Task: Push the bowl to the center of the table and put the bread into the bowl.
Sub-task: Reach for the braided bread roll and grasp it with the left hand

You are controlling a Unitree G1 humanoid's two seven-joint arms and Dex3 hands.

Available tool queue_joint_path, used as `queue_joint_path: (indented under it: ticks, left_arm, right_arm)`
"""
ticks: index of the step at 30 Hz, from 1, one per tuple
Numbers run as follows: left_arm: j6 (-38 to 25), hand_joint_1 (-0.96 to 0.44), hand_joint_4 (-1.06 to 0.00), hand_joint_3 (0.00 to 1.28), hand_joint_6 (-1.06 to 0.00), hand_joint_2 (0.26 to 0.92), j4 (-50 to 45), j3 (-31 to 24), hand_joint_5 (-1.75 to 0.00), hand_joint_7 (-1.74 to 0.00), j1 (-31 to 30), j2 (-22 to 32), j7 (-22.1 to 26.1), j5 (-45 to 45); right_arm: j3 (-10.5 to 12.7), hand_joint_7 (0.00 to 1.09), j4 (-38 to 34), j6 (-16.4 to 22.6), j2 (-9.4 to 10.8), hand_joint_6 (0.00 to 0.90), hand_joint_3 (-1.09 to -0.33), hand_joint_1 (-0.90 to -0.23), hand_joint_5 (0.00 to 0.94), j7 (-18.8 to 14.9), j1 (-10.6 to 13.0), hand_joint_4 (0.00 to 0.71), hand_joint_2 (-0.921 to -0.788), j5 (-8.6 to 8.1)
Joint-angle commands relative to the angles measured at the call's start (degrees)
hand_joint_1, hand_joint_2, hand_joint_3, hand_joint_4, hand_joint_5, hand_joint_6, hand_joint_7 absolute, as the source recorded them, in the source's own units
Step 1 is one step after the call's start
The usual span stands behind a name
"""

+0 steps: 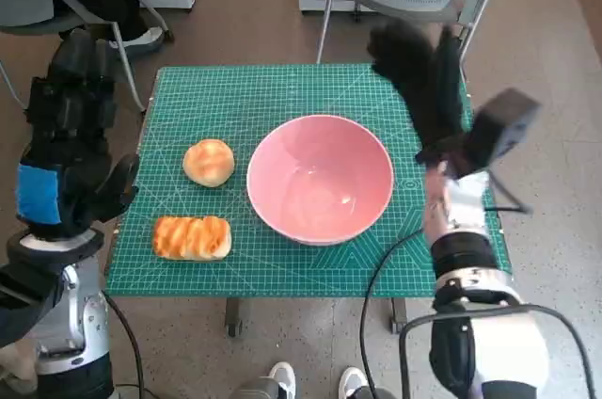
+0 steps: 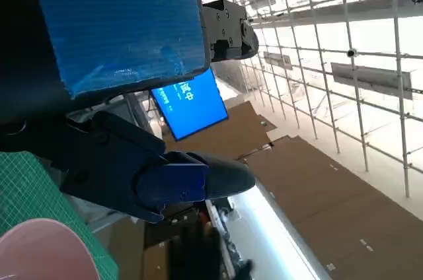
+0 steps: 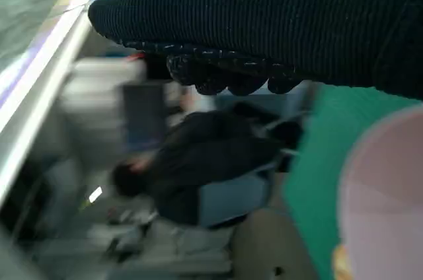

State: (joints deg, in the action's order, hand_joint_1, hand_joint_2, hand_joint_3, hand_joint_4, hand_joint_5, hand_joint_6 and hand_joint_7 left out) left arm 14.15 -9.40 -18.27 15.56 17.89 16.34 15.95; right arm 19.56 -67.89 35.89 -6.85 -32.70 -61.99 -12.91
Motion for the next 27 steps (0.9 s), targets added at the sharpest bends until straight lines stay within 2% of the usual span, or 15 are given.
queue_joint_path:
  ticks: [1,5,12,16,20,23,24,25,27]
  left_arm:
    - [0.57,-0.6,-0.06,0.39,0.0,0.921,1.0,0.96,-0.01,-0.36,1.73,-0.18,-0.08,0.08]
    - [0.21,-0.6,-0.05,0.39,0.0,0.921,1.67,1.72,-0.01,-0.35,2.95,-0.45,0.31,0.89]
    - [-1.11,-0.6,-0.05,0.39,0.0,0.921,1.48,3.3,0.0,-0.35,4.69,-0.89,0.43,1.72]
    - [-2.12,-0.59,-0.05,0.39,0.0,0.921,1.01,3.94,0.0,-0.35,5.34,-0.77,0.63,2.17]
    - [-4.33,-0.58,-0.03,0.32,0.0,0.921,-0.99,5.55,0.0,-0.36,5.77,0.54,0.86,0.76]
    - [-6.35,-0.6,-0.01,0.28,0.0,0.861,-2.96,6.95,0.0,-0.3,5.78,2.2,1.03,-1.91]
    - [-12.1,-0.6,-0.01,0.27,0.0,0.851,-7.98,7.87,0.0,-0.29,4.34,10.38,5.07,-8.55]
    - [-16.48,-0.57,0.0,0.25,0.0,0.811,-11.76,8.6,0.0,-0.27,3.26,16.57,8.06,-13.52]
    - [-24.66,-0.49,0.0,0.19,0.0,0.717,-18.15,9.83,0.0,-0.24,2.3,25.69,13.41,-20.83]
  right_arm:
    - [0.34,0.09,3.15,3.51,-0.6,0.398,-0.8,-0.694,0.0,-7.08,0.26,0.346,-0.921,-3.2]
    - [0.1,0.08,7.22,5.83,-1.11,0.391,-0.787,-0.706,0.0,-12.62,0.65,0.325,-0.921,-6.02]
    - [-0.94,0.07,13.12,7.18,-2.44,0.377,-0.778,-0.703,0.0,-17.8,1.89,0.31,-0.921,-8.81]
    - [-1.15,0.06,14.31,7.05,-2.93,0.37,-0.776,-0.702,0.0,-18.51,2.44,0.3,-0.921,-9.42]
    - [-1.41,0.06,15.78,6.72,-3.37,0.364,-0.776,-0.699,0.0,-18.16,3.23,0.294,-0.921,-9.78]
    - [-1.69,0.06,16.93,6.36,-3.41,0.362,-0.778,-0.695,0.0,-17.48,3.86,0.293,-0.921,-9.87]
    - [-1.81,0.05,17.34,6.26,-3.47,0.361,-0.779,-0.694,0.0,-16.91,4.15,0.293,-0.921,-9.66]
    - [-1.92,0.05,17.67,6.17,-3.52,0.361,-0.78,-0.69,0.001,-16.46,4.38,0.294,-0.921,-9.5]
    - [-2.09,0.05,18.1,6.03,-3.58,0.361,-0.786,-0.682,0.001,-15.82,4.66,0.294,-0.921,-9.29]
